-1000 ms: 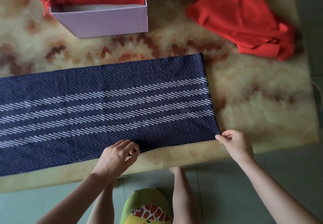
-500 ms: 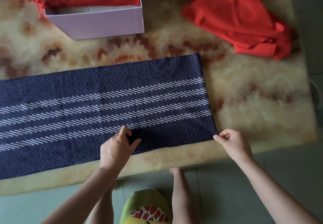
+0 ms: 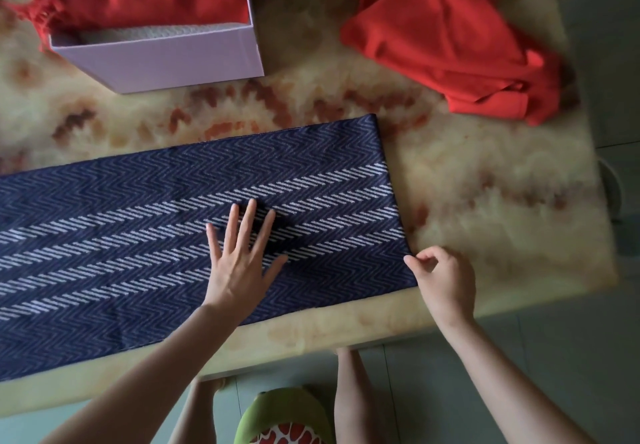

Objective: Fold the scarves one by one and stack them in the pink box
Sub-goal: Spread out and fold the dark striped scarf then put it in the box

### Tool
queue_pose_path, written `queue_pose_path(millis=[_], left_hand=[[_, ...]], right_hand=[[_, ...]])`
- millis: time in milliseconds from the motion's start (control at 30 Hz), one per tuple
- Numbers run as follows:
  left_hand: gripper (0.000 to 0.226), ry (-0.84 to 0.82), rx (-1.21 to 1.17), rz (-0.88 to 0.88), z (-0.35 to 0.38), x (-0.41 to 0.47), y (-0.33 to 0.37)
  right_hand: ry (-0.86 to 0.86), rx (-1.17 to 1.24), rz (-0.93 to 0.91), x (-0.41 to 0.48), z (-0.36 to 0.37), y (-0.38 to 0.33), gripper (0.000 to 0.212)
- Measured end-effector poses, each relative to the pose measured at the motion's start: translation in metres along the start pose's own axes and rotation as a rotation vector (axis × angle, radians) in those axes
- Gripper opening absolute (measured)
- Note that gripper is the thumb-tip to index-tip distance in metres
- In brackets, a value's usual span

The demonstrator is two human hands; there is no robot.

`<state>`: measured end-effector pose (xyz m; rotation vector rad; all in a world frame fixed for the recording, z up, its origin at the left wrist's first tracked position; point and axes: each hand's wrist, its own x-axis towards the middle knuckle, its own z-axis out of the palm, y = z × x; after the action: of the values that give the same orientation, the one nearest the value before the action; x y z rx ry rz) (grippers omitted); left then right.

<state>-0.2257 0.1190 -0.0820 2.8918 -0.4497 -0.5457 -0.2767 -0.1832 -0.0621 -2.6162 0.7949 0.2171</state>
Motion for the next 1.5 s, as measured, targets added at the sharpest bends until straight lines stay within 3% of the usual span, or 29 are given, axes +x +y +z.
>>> queue_pose_path(millis=[167,267,400,567,733,833,933,1067,1200,1267,1500], left_hand=[[0.058,0.061,-0.167,0.12,-0.029,0.096,0.036],[0.065,0.039,-0.273,0.208,-0.052,0.159,0.074],[0.072,-0.077,-0.153,0.27,-0.073,0.22,0.105],[0.058,-0.15,-0.018,0.379,-0.081,0.248,0.112],[0.028,-0.124,-0.01,0.415,-0.092,0.257,0.117],[0.027,-0.143,-0.063,0.406,-0.097,0.258,0.119],[0.032,-0.129,-0.03,0.387,-0.104,0.26,0.125],[0.03,-0.082,-0.154,0.288,-0.119,0.267,0.159],[0.011,-0.216,-0.396,0.317,-0.118,0.282,0.224],[0.012,-0.248,-0.455,0.365,-0.115,0.29,0.254],[0.016,-0.126,-0.566,0.469,-0.115,0.311,0.331]], right_hand=[[-0.02,0.194,0.085,-0.004,0.002,0.009,0.022],[-0.025,0.202,0.101,-0.009,0.003,0.008,0.023],[-0.031,0.196,0.073,-0.015,0.004,0.006,0.017],[-0.01,0.177,0.013,-0.015,0.009,0.008,0.02],[-0.083,0.41,0.127,-0.019,0.003,0.011,0.021],[-0.232,0.563,0.254,-0.018,-0.002,0.016,0.024],[-0.304,0.497,0.216,-0.009,-0.008,0.024,0.01],[-0.236,0.45,0.205,0.016,-0.028,0.053,0.011],[-0.176,0.483,0.263,0.043,-0.062,0.103,0.016],[-0.154,0.463,0.271,0.053,-0.08,0.129,0.015],[-0.002,0.474,0.341,0.089,-0.128,0.185,0.01]])
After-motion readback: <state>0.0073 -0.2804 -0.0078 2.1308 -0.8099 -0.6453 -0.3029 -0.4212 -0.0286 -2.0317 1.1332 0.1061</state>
